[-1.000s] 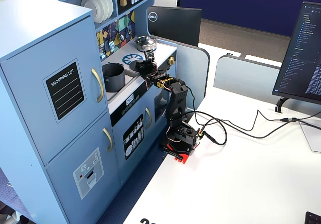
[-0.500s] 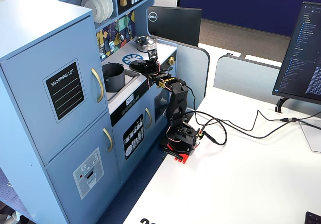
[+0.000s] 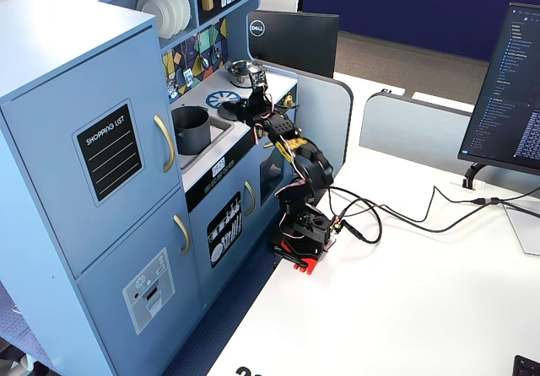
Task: Take off the lid from the gray recipient and place it on the counter
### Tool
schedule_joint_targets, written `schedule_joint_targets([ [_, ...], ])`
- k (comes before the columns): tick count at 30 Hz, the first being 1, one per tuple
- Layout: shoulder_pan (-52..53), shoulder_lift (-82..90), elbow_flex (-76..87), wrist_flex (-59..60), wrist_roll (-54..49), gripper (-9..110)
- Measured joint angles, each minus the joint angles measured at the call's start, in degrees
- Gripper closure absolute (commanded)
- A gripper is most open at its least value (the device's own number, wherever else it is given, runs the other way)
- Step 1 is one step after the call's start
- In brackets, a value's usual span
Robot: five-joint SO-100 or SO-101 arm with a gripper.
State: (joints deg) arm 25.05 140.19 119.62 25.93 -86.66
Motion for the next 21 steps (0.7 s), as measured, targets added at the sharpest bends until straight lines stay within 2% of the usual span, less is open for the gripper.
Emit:
schedule_joint_targets([
  [4,-6.5,11.34,8.17,13.45,-0.18,102],
  [9,-14.94,24.26,24.87,16.17,-3.34,102],
  [14,-21.36,29.88,38.85,18.81,-3.34,102],
  [21,-27.25,38.67,48.69,29.88,-2.37,102],
])
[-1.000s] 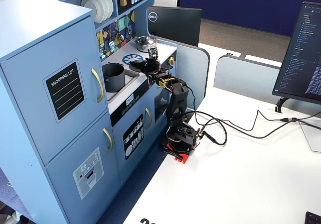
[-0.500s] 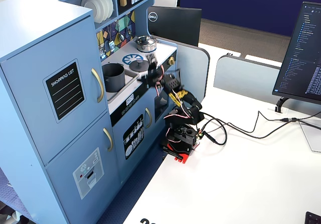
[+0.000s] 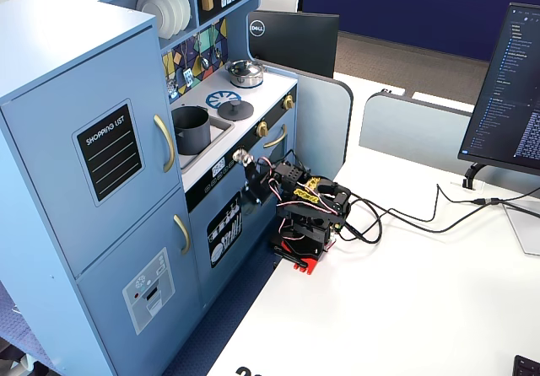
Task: Take off the lid from the gray recipient and place it on the counter
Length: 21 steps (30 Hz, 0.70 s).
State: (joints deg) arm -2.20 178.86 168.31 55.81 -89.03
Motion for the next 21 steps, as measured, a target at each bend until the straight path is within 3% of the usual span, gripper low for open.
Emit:
schedule_joint_targets([
  [12,-3.52,2.9,4.04,20.74,-0.88,100],
  [21,-3.52,3.69,3.87,22.32,0.79,97],
])
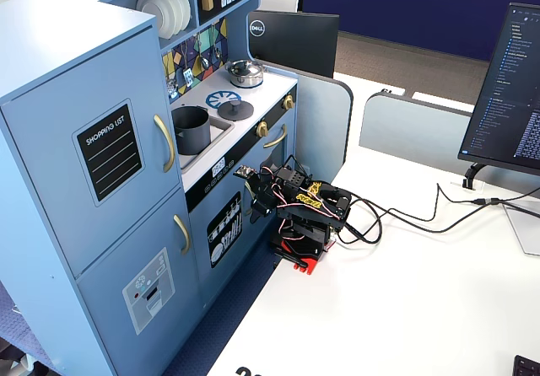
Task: Take off the lid from the gray recipient and place it on the counter
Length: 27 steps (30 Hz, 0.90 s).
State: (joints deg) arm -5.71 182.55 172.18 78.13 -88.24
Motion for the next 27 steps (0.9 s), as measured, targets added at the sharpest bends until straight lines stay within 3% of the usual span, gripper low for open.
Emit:
schedule_joint_targets([
  [27,0.26,0.0,0.0,0.0,0.0,93],
])
